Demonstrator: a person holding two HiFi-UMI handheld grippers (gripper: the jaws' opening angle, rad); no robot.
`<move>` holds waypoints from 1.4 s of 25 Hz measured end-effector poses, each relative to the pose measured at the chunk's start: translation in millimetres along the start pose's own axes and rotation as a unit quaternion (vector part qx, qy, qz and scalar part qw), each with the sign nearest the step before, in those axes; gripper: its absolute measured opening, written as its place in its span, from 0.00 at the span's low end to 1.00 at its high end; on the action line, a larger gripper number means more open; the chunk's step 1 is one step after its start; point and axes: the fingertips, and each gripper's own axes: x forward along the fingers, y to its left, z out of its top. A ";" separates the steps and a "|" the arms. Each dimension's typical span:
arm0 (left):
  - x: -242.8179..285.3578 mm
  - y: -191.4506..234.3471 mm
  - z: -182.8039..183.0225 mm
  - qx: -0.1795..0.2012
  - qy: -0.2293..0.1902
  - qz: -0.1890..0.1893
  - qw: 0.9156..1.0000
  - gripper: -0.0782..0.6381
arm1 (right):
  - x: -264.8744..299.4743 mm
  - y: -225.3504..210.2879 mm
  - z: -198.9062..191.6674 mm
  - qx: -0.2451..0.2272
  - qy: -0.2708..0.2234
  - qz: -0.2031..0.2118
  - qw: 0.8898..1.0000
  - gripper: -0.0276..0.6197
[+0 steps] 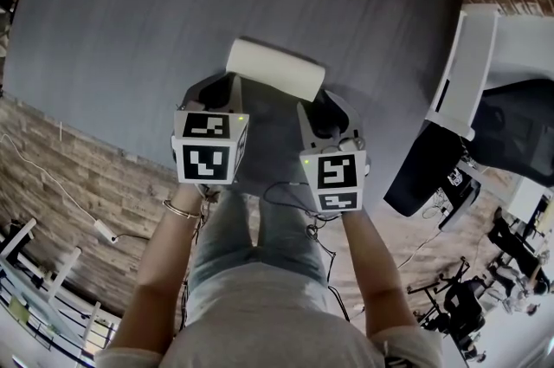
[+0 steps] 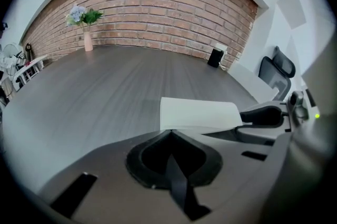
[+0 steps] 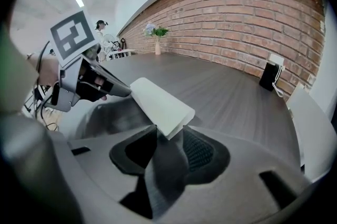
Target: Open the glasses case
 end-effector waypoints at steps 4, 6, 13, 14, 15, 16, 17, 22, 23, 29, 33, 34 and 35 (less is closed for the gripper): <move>-0.7 -3.1 -1.2 -0.011 0.003 -0.008 1.000 0.11 | -3.2 -1.8 5.8 -0.002 -0.010 -0.003 1.000 0.29; -0.6 -2.5 -1.3 -0.013 0.002 -0.008 1.000 0.11 | -5.1 -3.4 10.0 -0.002 -0.015 -0.004 1.000 0.29; -1.4 -3.1 -1.2 -0.024 0.005 -0.011 1.000 0.11 | -16.9 -17.8 30.6 0.005 -0.039 -0.023 0.999 0.28; -1.9 -2.8 -1.0 -0.026 0.005 -0.011 1.000 0.11 | -18.8 -20.7 34.5 0.009 -0.044 -0.028 0.999 0.28; -2.3 -2.7 -0.9 -0.027 0.006 -0.011 1.000 0.11 | -20.5 -24.0 37.6 0.015 -0.048 -0.033 0.998 0.27; -2.5 -2.8 -1.0 -0.028 0.006 -0.010 1.000 0.11 | -22.1 -27.5 39.7 0.023 -0.052 -0.038 0.998 0.27; -2.6 -3.0 -1.2 -0.029 0.006 -0.010 1.000 0.11 | -23.4 -31.1 41.1 0.032 -0.055 -0.041 0.997 0.26; -2.9 -2.3 -1.4 -0.036 0.005 -0.011 0.999 0.11 | -25.0 -40.5 48.1 0.053 -0.064 -0.047 0.995 0.26; -3.3 -1.9 -1.4 -0.037 0.005 -0.010 0.999 0.11 | -24.5 -40.7 49.3 0.052 -0.064 -0.048 0.995 0.25; -3.2 -1.1 -1.0 -0.038 0.004 -0.011 0.999 0.11 | -22.6 -44.4 60.8 0.046 -0.073 -0.049 0.995 0.25; -4.2 -1.2 -2.1 -0.042 0.006 -0.011 0.999 0.11 | -25.8 -44.6 60.1 0.051 -0.073 -0.053 0.995 0.25; -4.2 -1.2 -2.1 -0.041 0.006 -0.011 0.999 0.11 | -26.6 -44.6 59.2 0.053 -0.072 -0.054 0.995 0.25; -4.3 -1.2 -1.9 -0.041 0.006 -0.011 0.999 0.11 | -27.6 -44.7 58.5 0.055 -0.071 -0.055 0.994 0.25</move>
